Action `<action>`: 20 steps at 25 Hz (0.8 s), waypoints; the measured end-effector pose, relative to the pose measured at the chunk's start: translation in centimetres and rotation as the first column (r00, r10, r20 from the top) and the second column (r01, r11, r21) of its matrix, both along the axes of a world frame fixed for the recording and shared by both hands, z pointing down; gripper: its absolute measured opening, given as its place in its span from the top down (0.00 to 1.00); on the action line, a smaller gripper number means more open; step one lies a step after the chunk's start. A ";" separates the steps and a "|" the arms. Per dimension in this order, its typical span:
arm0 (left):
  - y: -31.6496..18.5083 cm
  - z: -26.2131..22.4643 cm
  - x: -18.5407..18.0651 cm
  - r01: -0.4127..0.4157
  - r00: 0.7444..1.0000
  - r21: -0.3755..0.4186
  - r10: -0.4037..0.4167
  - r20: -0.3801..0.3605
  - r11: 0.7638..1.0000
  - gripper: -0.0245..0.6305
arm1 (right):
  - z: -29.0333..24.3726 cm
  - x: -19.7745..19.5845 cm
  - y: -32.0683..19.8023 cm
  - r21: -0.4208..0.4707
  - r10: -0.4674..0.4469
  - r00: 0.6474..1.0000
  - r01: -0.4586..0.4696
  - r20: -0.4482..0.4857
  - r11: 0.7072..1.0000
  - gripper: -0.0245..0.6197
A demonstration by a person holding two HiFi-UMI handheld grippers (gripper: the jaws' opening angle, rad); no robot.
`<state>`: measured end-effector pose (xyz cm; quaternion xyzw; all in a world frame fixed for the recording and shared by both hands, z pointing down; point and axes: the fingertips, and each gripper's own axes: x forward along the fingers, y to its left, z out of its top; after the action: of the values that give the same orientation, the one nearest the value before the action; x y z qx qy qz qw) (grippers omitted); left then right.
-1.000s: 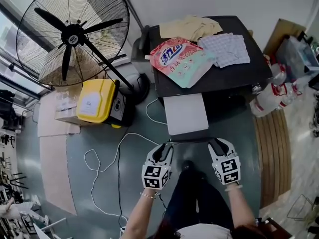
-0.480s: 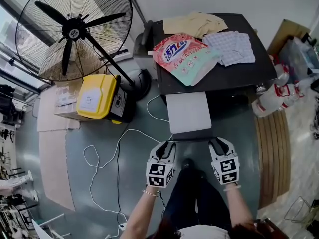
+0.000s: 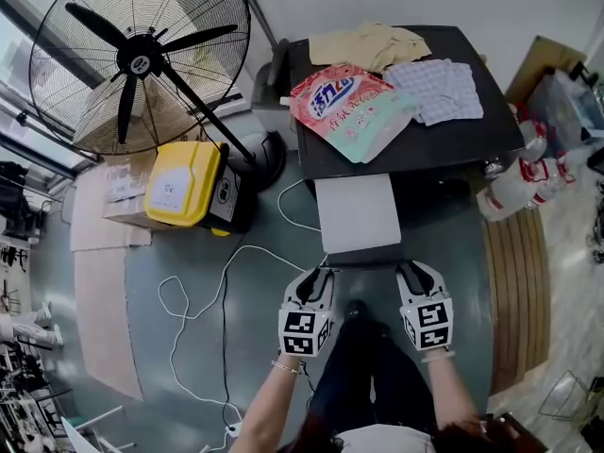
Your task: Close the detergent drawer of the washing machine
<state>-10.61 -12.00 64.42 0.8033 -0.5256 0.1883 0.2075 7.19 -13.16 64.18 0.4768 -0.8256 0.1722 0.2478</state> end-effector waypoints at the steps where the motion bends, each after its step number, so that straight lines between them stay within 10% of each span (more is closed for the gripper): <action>1: 0.0 -0.1 0.0 0.002 1.000 0.001 -0.002 -0.002 1.000 0.79 | -0.2 0.0 0.0 0.004 0.000 1.000 0.000 0.006 1.000 0.78; 20: -0.7 -0.7 -0.2 -0.003 1.000 -0.016 0.002 -0.012 1.000 0.79 | -0.8 -0.1 -0.7 -0.004 0.028 1.000 -0.028 0.004 1.000 0.77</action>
<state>-10.79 -12.69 63.71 0.8034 -0.5218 0.1877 0.2167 7.12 -13.86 63.42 0.4877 -0.8189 0.1783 0.2445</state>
